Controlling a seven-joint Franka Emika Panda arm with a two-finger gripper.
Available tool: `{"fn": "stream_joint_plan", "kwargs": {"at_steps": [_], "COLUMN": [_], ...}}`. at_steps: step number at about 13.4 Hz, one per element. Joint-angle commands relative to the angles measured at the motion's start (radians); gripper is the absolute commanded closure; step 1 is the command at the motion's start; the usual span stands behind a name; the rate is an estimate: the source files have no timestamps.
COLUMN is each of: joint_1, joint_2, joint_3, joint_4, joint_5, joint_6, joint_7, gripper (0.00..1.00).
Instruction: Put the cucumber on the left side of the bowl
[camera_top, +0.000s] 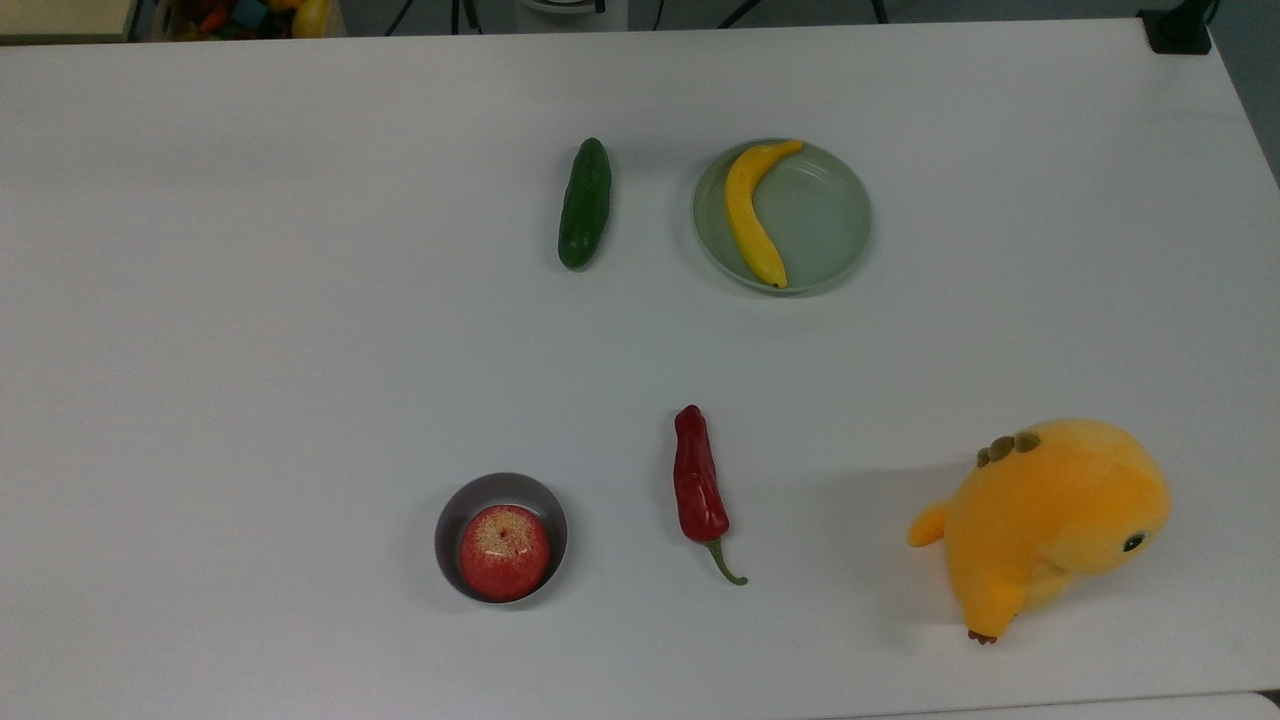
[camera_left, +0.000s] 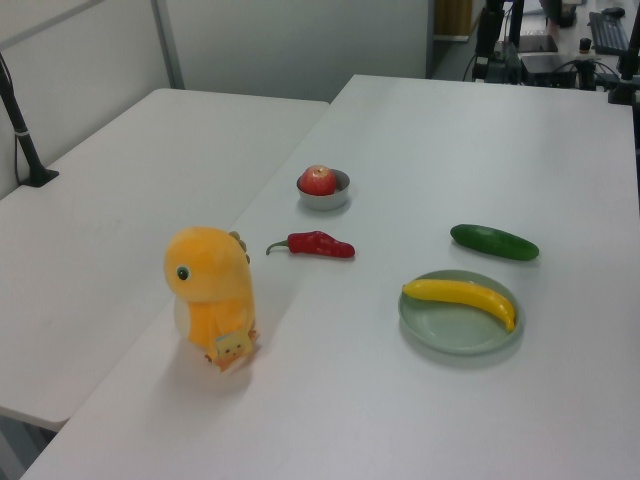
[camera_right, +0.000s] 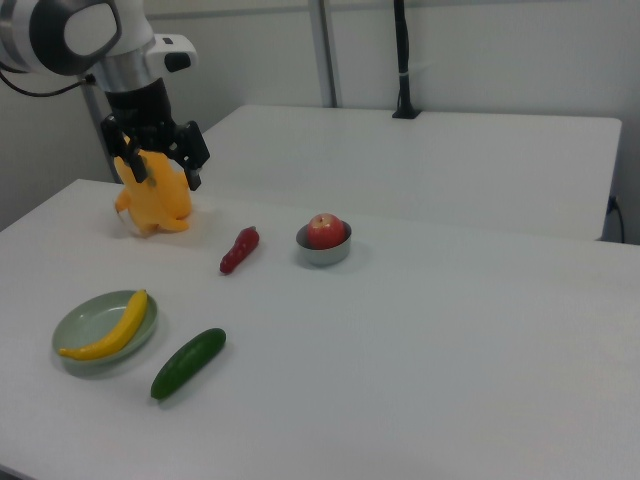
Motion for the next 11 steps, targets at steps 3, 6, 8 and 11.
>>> {"fn": "stream_joint_plan", "kwargs": {"at_steps": [3,6,8,11], "joint_1": [0.007,0.007,0.004,0.007], "joint_2": [-0.012,-0.014,-0.02,-0.014], "joint_3": [0.003,0.003,0.003,0.003], "joint_4": [-0.024,-0.024,-0.026,-0.046], "joint_5": [-0.002,-0.002,-0.002,-0.002], "joint_6": [0.028,0.028,0.005,0.014], "joint_7": [0.005,0.005,-0.007,-0.01], "gripper": [0.0,0.0,0.0,0.0]}}
